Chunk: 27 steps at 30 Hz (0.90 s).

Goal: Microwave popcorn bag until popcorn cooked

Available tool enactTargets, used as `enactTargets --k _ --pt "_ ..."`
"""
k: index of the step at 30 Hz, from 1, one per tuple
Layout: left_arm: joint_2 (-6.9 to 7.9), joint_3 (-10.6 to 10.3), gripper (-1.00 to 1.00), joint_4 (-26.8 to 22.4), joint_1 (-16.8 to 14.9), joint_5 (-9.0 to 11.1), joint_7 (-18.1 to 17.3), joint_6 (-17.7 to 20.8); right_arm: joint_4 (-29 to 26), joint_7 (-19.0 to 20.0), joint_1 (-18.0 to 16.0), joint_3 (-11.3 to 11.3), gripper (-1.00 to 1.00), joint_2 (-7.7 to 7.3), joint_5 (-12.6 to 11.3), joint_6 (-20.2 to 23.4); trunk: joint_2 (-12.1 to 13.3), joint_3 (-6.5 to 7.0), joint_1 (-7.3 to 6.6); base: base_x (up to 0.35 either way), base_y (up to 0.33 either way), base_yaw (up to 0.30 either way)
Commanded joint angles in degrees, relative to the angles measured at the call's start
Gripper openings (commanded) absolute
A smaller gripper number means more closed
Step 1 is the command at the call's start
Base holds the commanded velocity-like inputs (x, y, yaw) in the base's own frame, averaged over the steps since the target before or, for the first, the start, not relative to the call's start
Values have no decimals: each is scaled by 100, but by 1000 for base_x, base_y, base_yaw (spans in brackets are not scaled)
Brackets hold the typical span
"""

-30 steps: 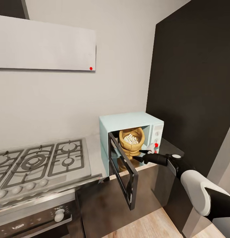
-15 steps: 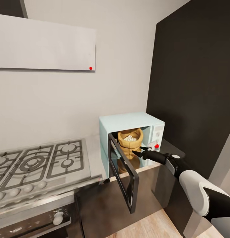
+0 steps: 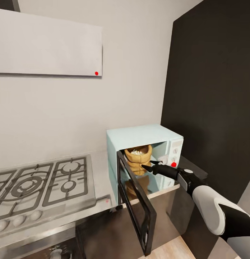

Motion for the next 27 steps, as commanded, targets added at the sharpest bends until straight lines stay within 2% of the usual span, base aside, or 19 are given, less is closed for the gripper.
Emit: enactTargets --k 1,11,12,15,22,27 --pt "-2 7 100 -9 2 21 0 -7 27 14 -5 -40 100 3 68 -50 -4 -6 2 200 0 0" --pt "-2 8 100 -9 2 17 2 -7 75 8 -5 -34 100 10 68 -51 -4 -6 2 200 0 0" --pt "-2 10 100 -9 2 17 2 -7 75 -83 -5 -38 100 169 60 -52 -4 -6 2 197 0 0" --pt "-2 9 100 -9 2 17 2 -7 75 -63 -5 -40 100 207 74 -52 -4 -6 2 103 0 0" --pt "-2 16 100 -9 2 10 -24 -17 75 93 -5 -36 100 191 113 -52 -4 -6 2 -5 0 0" --pt "-7 27 100 -9 2 16 -3 -21 75 122 -5 -32 100 158 112 -50 -4 -6 2 -264 0 0"
